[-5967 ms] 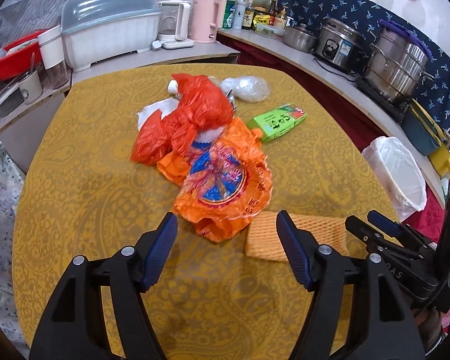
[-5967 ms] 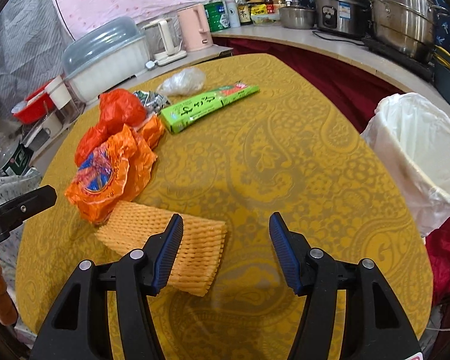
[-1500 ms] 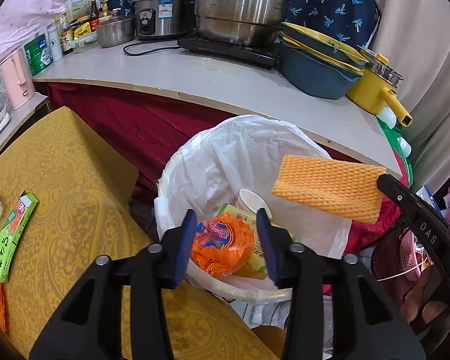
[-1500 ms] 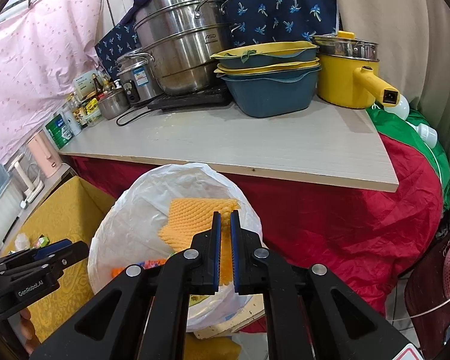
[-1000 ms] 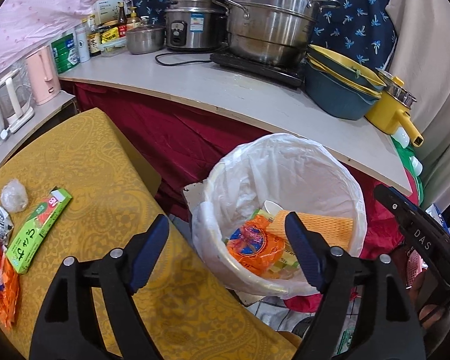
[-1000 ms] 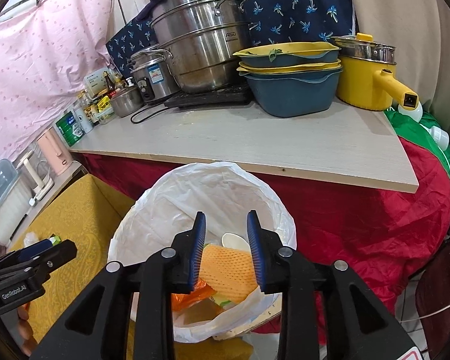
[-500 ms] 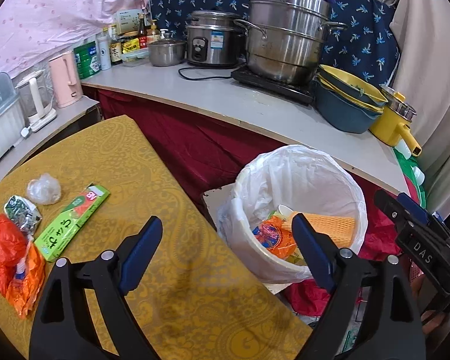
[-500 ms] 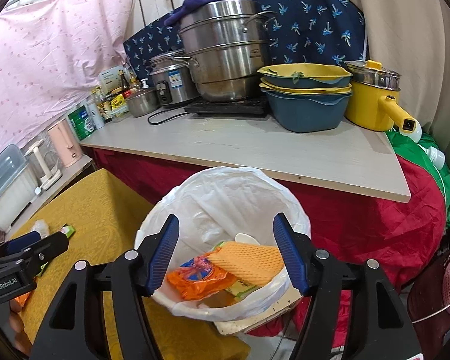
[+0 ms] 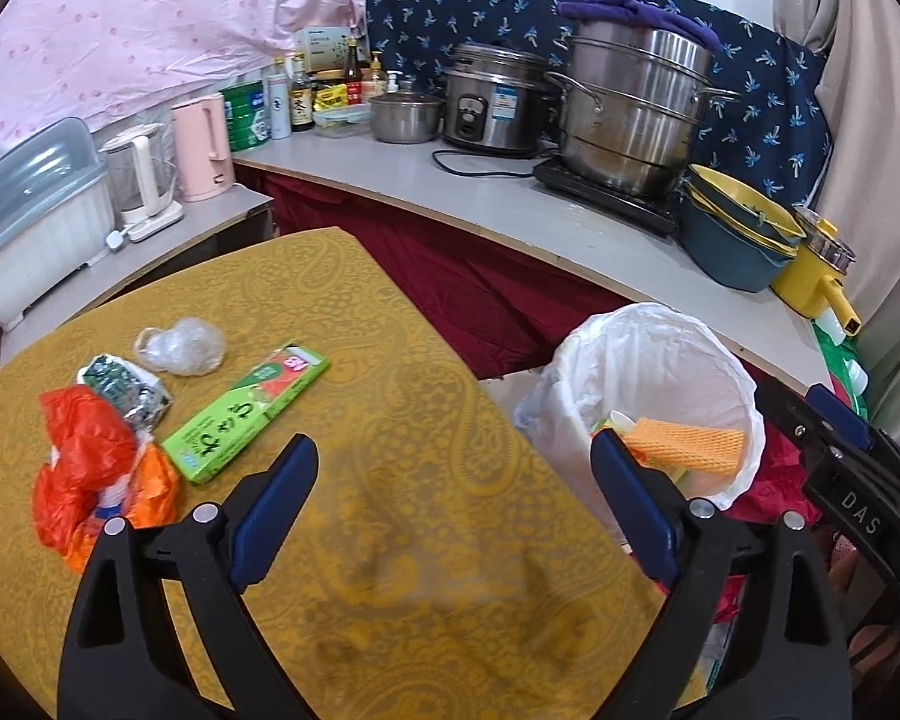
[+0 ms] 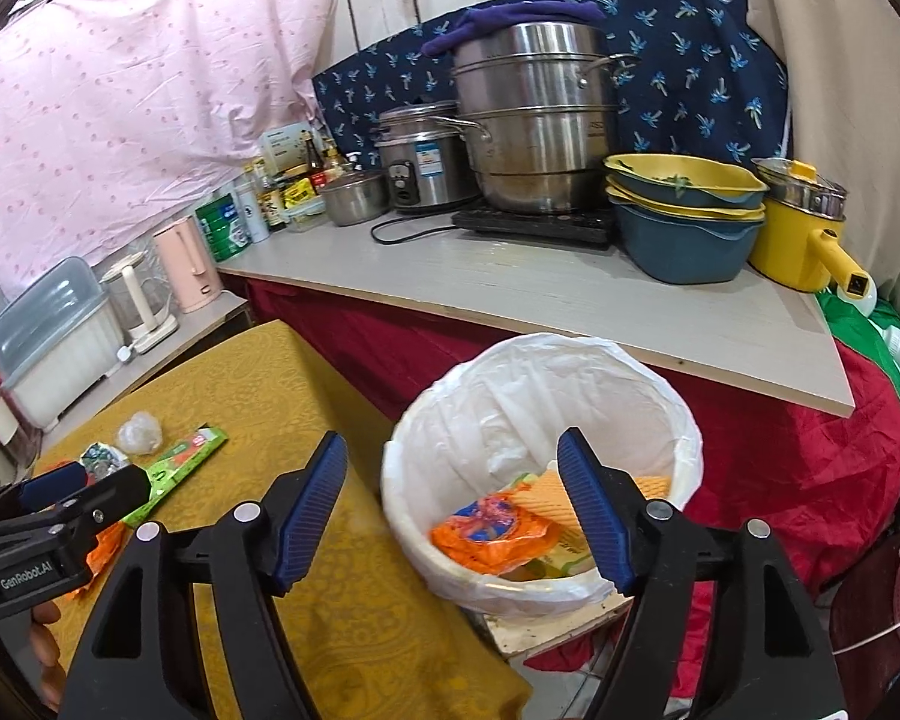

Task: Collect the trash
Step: 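Move both grippers back over the table toward the red plastic bag and green box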

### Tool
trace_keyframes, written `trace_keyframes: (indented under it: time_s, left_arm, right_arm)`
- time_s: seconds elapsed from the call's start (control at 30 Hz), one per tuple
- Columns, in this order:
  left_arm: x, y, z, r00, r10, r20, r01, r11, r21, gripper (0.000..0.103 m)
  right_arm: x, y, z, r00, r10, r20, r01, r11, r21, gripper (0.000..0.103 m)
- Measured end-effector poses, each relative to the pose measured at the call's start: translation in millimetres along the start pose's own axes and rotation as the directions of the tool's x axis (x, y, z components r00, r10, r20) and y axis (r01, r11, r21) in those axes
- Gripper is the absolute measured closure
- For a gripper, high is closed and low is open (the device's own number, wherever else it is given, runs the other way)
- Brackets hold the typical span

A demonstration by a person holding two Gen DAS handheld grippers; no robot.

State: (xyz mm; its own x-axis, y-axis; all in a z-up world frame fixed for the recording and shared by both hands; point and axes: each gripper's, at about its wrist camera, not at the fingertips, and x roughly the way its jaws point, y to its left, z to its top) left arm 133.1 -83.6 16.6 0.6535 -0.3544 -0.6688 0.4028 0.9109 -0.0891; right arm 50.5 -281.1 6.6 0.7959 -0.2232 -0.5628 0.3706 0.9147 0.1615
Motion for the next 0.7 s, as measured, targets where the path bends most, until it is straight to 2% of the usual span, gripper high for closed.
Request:
trace_keyframes:
  time_s: [0.33,0.7]
  left_arm:
    - [-32.9,55.0,-17.6,0.997,0.075,0.003,-0.075,0.996,-0.049,0.012]
    - [-59.5,143.0,-48.1,0.984,0.176,-0.035,-0.179,0.973,-0.145,0.012]
  right_arm:
    - [-11.5,59.8,-6.3,0.997,0.075,-0.019,-0.076,0.995,-0.062,0.031]
    - [-2.3,140.4,-29.9,0.980,0.174,-0.100,-0.187,0.973,-0.139,0.031]
